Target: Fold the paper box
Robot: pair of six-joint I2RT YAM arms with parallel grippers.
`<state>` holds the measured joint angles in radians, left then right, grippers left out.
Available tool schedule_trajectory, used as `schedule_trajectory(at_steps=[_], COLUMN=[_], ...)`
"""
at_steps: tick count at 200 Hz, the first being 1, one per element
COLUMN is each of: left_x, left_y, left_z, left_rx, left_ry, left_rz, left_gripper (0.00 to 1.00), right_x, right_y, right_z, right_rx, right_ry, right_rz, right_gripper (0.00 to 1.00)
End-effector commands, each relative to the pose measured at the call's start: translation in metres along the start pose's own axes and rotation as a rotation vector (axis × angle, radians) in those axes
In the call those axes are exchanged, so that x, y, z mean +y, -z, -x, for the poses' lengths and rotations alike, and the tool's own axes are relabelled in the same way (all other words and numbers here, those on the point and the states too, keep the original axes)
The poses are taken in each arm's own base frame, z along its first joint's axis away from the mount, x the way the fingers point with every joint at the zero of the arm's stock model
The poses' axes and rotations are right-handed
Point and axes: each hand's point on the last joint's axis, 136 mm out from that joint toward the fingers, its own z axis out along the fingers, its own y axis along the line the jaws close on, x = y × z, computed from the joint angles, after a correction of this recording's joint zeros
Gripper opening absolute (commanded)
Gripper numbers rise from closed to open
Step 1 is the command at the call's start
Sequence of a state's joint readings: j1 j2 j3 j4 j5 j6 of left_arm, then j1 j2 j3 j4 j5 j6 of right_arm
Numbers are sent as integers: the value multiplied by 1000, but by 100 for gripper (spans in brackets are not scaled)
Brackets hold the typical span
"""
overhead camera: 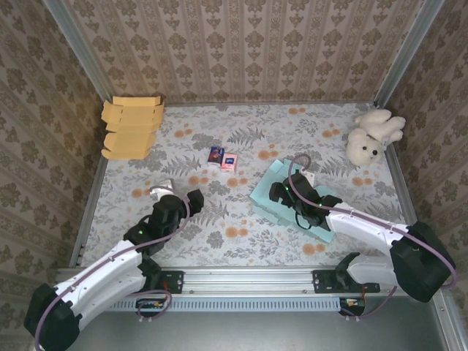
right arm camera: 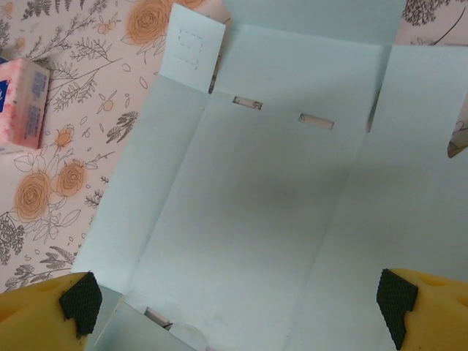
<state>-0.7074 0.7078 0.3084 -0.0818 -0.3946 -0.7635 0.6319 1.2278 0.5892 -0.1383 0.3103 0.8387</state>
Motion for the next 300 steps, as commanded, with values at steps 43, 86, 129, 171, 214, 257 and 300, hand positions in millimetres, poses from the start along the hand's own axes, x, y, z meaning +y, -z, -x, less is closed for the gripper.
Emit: schedule_trajectory(at_steps=[43,86,129,171,214,257,300], left_x=[-4,-5,-4,-8,-25,-64,-93], left_y=[1,0,-3,-7,-14,-11,-12], left_z=[9,7,4,-1,-4,9,4], left_rx=[-34,-28,-22,13,54,73,191], left_ry=[8,-1,-7,-9,15,16,24], left_rz=[-3,-1,4,2,-35,92,357], left_gripper=[100,100,100,100,100,100,96], right_x=[-4,24,42,72,60,14,-41], right_y=[-25,-51,-75,-76,-33,37,95], right_z=[-44,-64,-44,-18,7,25,22], right_rx=[93,175,86,-29,-112,-192,-193], right_ry=[-52,-73,-255,-409,-335,-137,7], right_rz=[-33,-11,-38,64,67,-19,-78], right_gripper=[100,100,100,100,100,100,100])
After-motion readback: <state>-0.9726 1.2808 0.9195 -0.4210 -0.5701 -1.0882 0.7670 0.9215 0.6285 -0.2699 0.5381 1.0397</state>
